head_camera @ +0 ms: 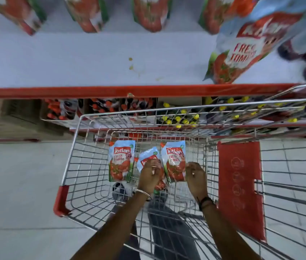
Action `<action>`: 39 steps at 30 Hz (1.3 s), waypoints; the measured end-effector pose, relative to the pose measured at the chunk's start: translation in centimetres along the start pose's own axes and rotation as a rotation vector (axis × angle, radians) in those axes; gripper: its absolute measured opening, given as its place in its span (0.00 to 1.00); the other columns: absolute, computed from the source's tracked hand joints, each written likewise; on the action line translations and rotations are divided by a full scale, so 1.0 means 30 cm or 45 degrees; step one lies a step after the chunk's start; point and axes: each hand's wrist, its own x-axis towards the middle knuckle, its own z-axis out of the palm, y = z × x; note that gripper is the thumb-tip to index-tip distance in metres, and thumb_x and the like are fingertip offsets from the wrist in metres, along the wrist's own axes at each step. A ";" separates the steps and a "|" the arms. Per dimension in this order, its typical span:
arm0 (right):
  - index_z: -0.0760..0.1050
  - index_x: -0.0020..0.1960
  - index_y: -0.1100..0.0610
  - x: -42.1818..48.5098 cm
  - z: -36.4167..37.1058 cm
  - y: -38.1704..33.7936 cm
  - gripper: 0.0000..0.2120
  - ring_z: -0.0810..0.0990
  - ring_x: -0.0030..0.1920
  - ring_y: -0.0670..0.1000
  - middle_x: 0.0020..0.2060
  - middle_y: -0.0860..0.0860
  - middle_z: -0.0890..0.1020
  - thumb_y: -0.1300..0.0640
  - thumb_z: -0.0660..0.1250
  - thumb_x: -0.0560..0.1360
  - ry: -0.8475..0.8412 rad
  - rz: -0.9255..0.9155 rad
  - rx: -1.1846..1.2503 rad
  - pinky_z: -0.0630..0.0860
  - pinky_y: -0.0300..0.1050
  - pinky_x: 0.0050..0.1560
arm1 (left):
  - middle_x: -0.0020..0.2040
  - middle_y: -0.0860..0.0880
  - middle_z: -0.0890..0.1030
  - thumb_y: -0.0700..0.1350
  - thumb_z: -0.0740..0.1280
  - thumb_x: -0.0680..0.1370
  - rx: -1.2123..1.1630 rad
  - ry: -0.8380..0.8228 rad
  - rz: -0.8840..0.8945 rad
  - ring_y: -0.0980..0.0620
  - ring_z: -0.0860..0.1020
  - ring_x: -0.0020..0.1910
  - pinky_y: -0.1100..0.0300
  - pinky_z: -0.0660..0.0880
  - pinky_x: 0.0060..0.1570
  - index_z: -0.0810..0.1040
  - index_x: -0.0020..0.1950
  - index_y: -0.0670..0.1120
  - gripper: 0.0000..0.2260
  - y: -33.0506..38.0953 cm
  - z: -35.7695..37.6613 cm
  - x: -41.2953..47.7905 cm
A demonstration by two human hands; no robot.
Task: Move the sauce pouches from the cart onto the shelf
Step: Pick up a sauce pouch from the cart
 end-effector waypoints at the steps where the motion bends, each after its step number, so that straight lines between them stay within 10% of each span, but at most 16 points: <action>1: 0.75 0.47 0.56 0.024 0.007 0.019 0.06 0.76 0.36 0.52 0.41 0.56 0.79 0.54 0.61 0.76 0.015 0.012 0.026 0.69 0.31 0.30 | 0.52 0.41 0.81 0.41 0.62 0.72 -0.019 0.011 -0.011 0.45 0.78 0.53 0.60 0.71 0.54 0.76 0.47 0.45 0.06 -0.036 0.023 0.025; 5: 0.74 0.50 0.58 0.124 0.037 0.105 0.04 0.78 0.44 0.53 0.47 0.54 0.79 0.59 0.64 0.76 -0.077 0.185 -0.039 0.70 0.23 0.30 | 0.44 0.46 0.80 0.32 0.61 0.75 0.001 -0.015 -0.166 0.59 0.78 0.43 0.61 0.70 0.47 0.74 0.53 0.37 0.08 -0.087 0.097 0.110; 8: 0.72 0.55 0.58 0.198 0.064 0.168 0.15 0.80 0.52 0.58 0.55 0.57 0.79 0.50 0.66 0.74 -0.181 0.288 -0.081 0.78 0.42 0.47 | 0.63 0.36 0.73 0.34 0.60 0.76 0.133 -0.131 -0.214 0.41 0.72 0.63 0.52 0.67 0.63 0.67 0.65 0.34 0.17 -0.093 0.157 0.184; 14: 0.73 0.55 0.60 0.298 0.108 0.236 0.12 0.81 0.34 0.52 0.45 0.57 0.83 0.53 0.65 0.76 -0.240 0.502 0.029 0.71 0.34 0.20 | 0.59 0.35 0.76 0.46 0.62 0.71 0.296 -0.057 -0.396 0.37 0.73 0.60 0.46 0.72 0.61 0.69 0.62 0.37 0.22 -0.224 0.303 0.357; 20: 0.79 0.49 0.58 0.329 0.128 0.270 0.15 0.84 0.43 0.59 0.44 0.59 0.86 0.47 0.66 0.73 -0.215 0.525 0.037 0.78 0.47 0.39 | 0.73 0.34 0.59 0.48 0.66 0.74 0.525 -0.177 -0.513 0.37 0.58 0.72 0.48 0.57 0.71 0.49 0.71 0.33 0.37 -0.112 0.297 0.379; 26: 0.75 0.51 0.61 0.271 0.110 0.246 0.11 0.79 0.40 0.51 0.40 0.53 0.81 0.53 0.66 0.75 -0.172 0.563 0.259 0.74 0.39 0.34 | 0.56 0.40 0.78 0.36 0.69 0.69 0.127 -0.086 -0.441 0.42 0.77 0.55 0.57 0.72 0.46 0.61 0.61 0.38 0.25 -0.129 0.293 0.299; 34: 0.70 0.54 0.66 0.039 0.032 0.069 0.17 0.82 0.50 0.60 0.53 0.59 0.81 0.53 0.66 0.75 -0.204 0.450 0.377 0.81 0.55 0.46 | 0.54 0.40 0.77 0.33 0.71 0.66 -0.176 -0.161 -0.295 0.37 0.76 0.58 0.42 0.77 0.55 0.67 0.55 0.50 0.23 -0.022 0.132 0.129; 39: 0.73 0.50 0.59 -0.116 -0.038 -0.145 0.07 0.79 0.29 0.47 0.41 0.55 0.83 0.58 0.66 0.75 -0.207 0.231 0.453 0.73 0.37 0.24 | 0.49 0.44 0.80 0.34 0.74 0.61 -0.377 -0.079 -0.144 0.44 0.79 0.51 0.46 0.80 0.50 0.66 0.50 0.52 0.26 0.116 -0.050 -0.011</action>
